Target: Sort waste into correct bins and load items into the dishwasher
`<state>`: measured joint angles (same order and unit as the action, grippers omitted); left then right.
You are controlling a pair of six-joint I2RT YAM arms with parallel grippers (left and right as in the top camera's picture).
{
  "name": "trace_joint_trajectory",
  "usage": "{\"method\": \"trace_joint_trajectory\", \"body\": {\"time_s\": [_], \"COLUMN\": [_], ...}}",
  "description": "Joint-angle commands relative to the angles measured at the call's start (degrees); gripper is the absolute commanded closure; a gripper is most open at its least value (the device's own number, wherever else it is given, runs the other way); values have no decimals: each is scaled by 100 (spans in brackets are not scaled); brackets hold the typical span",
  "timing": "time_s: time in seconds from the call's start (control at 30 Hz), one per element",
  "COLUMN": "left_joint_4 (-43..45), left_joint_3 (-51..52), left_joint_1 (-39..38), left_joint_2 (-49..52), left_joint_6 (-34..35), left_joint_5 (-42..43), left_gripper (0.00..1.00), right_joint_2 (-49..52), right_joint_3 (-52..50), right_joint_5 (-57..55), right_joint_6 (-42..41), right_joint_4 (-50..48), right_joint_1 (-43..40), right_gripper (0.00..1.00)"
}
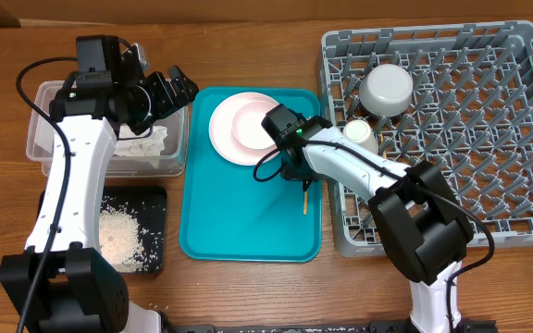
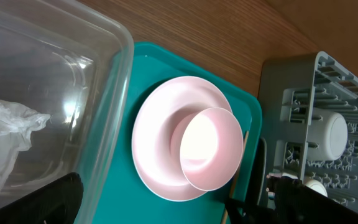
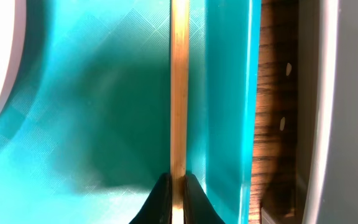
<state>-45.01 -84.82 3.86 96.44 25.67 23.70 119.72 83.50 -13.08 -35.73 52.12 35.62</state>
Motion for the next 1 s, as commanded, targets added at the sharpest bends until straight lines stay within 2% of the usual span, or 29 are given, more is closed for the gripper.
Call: {"method": "trace_joint_trajectory", "body": {"time_s": [0.0, 0.57, 0.97], "left_joint_4": [0, 0, 0], "left_joint_3": [-151, -151, -151], "left_joint_1": [-13, -13, -13], "left_joint_2": [-46, -46, -46], "left_joint_6": [-39, -39, -39], "left_joint_5": [-37, -37, -37], "left_gripper": [0, 0, 0], "right_joint_2": [61, 39, -61], "right_joint_3": [44, 2312, 2640], "right_joint_5": [68, -20, -1176], "right_joint_6": [17, 1580, 1628], "right_joint_4": [138, 2251, 3578], "right_joint_1": [-50, -131, -581], "right_gripper": [96, 96, 96]}}
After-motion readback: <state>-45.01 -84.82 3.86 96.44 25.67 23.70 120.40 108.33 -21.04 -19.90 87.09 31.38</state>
